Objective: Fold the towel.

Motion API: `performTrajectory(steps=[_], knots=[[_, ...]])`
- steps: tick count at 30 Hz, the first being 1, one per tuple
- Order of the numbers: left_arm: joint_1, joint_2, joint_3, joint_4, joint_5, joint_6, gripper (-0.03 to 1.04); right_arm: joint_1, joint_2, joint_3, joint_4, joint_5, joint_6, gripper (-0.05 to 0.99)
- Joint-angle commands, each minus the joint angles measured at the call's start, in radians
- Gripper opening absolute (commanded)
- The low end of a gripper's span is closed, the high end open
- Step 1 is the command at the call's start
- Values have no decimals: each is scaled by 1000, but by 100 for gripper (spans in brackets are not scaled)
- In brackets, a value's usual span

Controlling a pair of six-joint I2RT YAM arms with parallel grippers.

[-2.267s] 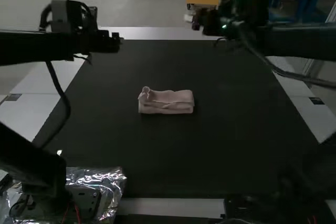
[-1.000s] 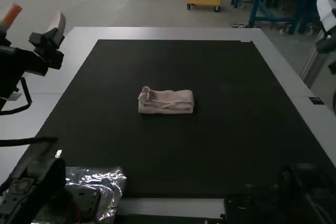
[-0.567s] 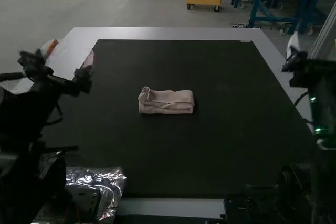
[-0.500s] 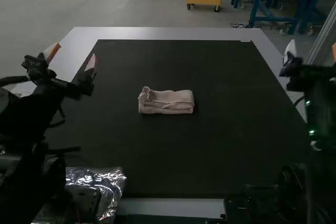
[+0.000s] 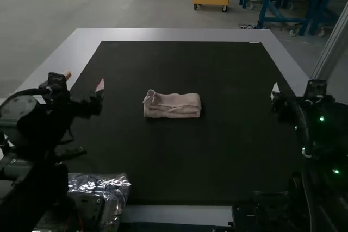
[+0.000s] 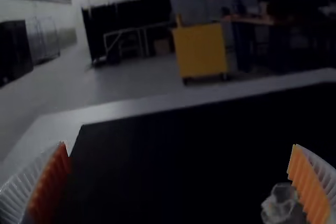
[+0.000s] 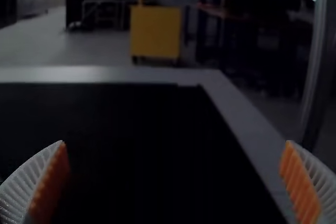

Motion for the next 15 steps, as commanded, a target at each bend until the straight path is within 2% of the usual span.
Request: performTrajectory(steps=[1,5,15], knots=[[4,-4,-6,-38,-72,15,97,-10,-6,-6,-28,-37,50,91],[7,-4,-6,-69,-72,-2,97,-10,-6,-6,-108,-37,30,91],[8,-4,-6,-69,-72,-2,97,-10,-7,-6,-111,-39,30,91]])
